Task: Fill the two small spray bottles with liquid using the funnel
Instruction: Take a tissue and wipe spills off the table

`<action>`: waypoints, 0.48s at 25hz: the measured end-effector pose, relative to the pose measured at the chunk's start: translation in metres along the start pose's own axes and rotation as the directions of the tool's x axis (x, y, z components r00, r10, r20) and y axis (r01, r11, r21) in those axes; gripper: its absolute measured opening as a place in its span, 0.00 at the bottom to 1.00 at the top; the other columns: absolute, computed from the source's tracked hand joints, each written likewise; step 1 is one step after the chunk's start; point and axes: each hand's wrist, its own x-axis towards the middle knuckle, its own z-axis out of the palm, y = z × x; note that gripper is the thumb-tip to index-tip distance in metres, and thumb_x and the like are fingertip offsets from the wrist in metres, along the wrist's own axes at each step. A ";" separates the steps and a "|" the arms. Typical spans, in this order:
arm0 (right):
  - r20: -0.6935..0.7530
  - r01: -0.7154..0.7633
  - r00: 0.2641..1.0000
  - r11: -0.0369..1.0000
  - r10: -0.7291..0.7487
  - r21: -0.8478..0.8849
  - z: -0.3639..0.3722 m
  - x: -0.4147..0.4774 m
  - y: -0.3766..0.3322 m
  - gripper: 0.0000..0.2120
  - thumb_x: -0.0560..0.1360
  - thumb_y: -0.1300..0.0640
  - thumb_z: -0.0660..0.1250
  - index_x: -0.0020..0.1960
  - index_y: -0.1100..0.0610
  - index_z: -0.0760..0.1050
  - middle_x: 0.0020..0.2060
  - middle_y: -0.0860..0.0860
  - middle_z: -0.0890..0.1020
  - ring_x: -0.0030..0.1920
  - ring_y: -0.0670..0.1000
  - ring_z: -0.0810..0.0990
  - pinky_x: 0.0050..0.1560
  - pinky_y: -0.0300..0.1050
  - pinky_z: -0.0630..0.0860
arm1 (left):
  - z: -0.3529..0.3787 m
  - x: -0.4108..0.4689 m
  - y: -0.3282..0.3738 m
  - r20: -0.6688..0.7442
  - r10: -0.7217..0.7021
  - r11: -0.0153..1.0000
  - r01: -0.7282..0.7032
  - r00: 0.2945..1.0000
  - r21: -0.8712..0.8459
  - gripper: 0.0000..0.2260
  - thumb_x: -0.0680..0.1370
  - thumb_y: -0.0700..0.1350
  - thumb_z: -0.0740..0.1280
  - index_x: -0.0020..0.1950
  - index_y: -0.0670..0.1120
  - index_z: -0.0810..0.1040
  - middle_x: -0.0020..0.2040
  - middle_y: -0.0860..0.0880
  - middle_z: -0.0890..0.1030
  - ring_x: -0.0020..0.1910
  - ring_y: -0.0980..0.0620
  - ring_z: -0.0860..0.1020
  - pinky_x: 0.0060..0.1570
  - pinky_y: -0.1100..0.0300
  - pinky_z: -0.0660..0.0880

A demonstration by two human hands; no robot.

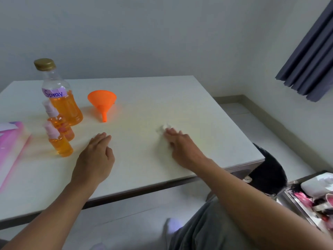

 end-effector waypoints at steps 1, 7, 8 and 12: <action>0.095 0.145 0.985 0.989 -0.147 0.024 0.004 -0.012 -0.012 0.28 0.81 0.70 0.55 0.78 0.53 0.69 0.79 0.49 0.67 0.79 0.56 0.64 0.81 0.50 0.55 | -0.001 0.000 0.000 0.000 0.002 1.000 -0.002 1.000 -0.003 0.20 0.83 0.44 0.54 0.74 0.45 0.69 0.76 0.47 0.67 0.76 0.47 0.62 0.72 0.50 0.62; -0.263 0.030 0.965 0.990 0.008 0.141 -0.060 -0.042 0.027 0.17 0.82 0.68 0.62 0.66 0.58 0.81 0.61 0.53 0.85 0.58 0.51 0.84 0.58 0.27 0.74 | -0.006 -0.004 0.004 0.029 0.009 1.000 -0.009 1.000 0.004 0.20 0.83 0.44 0.53 0.75 0.45 0.68 0.77 0.47 0.65 0.76 0.46 0.61 0.73 0.49 0.60; -0.367 -0.050 0.921 0.973 0.133 0.226 -0.076 -0.045 0.045 0.15 0.82 0.67 0.62 0.64 0.58 0.82 0.57 0.53 0.86 0.54 0.49 0.85 0.52 0.26 0.75 | -0.006 -0.004 0.005 0.037 0.004 1.000 -0.004 0.999 0.014 0.20 0.83 0.44 0.53 0.75 0.45 0.68 0.77 0.47 0.65 0.77 0.46 0.60 0.73 0.50 0.59; -0.540 -0.265 0.514 0.722 0.667 0.639 -0.134 -0.062 0.130 0.11 0.80 0.64 0.68 0.59 0.53 0.83 0.46 0.42 0.82 0.48 0.45 0.85 0.48 0.38 0.83 | 0.002 -0.001 0.018 0.087 -0.006 1.000 0.004 0.996 0.018 0.21 0.84 0.41 0.51 0.78 0.42 0.61 0.79 0.47 0.58 0.78 0.49 0.55 0.74 0.53 0.54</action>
